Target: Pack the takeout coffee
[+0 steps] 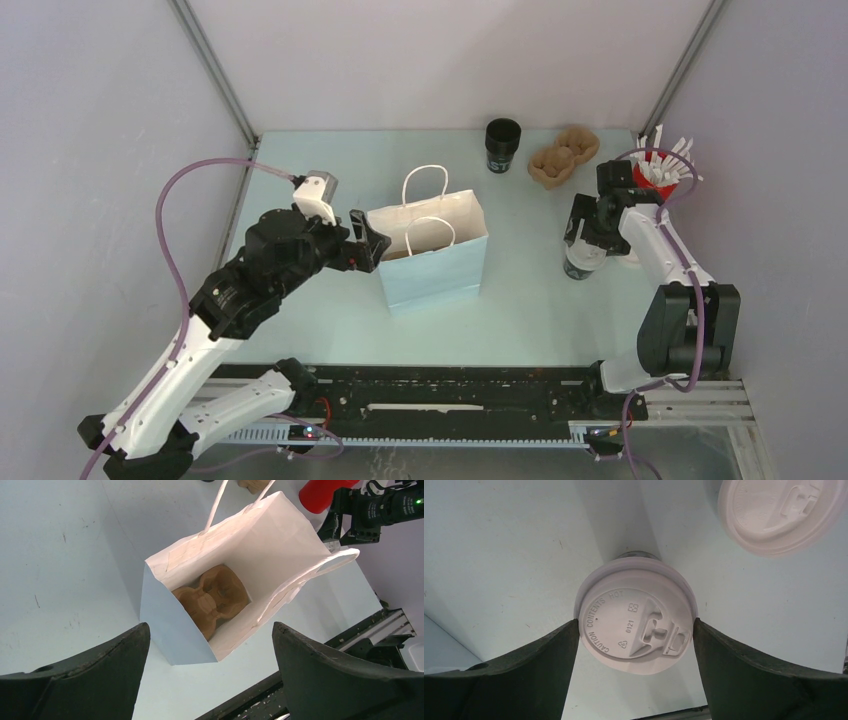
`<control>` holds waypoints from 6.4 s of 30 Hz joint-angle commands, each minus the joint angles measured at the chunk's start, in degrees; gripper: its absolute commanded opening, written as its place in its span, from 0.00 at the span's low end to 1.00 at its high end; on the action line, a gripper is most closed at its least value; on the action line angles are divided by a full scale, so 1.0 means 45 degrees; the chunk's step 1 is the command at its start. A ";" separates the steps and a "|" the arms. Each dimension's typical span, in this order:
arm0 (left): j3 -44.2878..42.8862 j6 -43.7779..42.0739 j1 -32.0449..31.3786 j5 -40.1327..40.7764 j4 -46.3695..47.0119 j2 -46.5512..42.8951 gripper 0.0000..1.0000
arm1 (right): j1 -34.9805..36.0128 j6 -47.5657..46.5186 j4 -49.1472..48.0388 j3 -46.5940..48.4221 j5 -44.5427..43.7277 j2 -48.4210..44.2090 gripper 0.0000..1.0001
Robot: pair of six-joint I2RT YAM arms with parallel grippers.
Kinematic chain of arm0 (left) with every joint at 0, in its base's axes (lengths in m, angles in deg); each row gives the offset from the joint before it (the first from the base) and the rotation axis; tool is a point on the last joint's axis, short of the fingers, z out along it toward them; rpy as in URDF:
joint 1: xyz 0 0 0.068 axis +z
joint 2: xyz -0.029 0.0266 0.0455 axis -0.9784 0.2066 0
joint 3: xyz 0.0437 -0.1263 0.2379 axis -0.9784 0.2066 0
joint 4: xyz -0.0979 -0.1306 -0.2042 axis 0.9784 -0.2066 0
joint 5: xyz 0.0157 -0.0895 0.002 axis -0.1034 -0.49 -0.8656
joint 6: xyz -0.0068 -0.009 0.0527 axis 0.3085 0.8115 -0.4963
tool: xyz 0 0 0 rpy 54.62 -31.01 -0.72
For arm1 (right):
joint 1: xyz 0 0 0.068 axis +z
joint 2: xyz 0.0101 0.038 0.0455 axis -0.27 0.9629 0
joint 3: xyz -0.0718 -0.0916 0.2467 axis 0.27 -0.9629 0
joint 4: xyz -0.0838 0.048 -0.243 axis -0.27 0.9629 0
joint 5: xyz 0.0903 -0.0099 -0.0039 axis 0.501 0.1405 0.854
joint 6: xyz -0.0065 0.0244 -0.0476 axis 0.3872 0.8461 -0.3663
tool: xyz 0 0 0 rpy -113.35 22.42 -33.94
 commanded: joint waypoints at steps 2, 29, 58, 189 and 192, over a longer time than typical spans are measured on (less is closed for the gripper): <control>0.0276 0.0009 0.0099 -0.0179 0.0229 -0.0152 0.96 | -0.0116 -0.0190 -0.0420 -0.0061 0.0208 0.0036 0.90; 0.0640 0.1468 0.0128 0.0056 -0.1476 -0.1112 0.92 | 0.5566 0.0345 -0.0537 -0.0148 0.0477 -0.7916 0.69; -0.8793 0.2279 0.0151 0.2351 -0.7557 0.8981 0.59 | 0.6046 -0.0559 -0.3350 0.0800 0.2566 -0.8883 0.60; -0.8404 -0.0772 -0.0447 0.3143 -0.4462 0.7346 0.00 | 1.4708 -0.6081 -0.0823 0.3985 -0.0755 -0.4040 0.47; -0.8369 -0.0801 -0.0482 0.3050 -0.4312 0.7290 0.00 | 1.5029 -0.6695 -0.0670 0.4012 -0.1254 -0.3577 0.47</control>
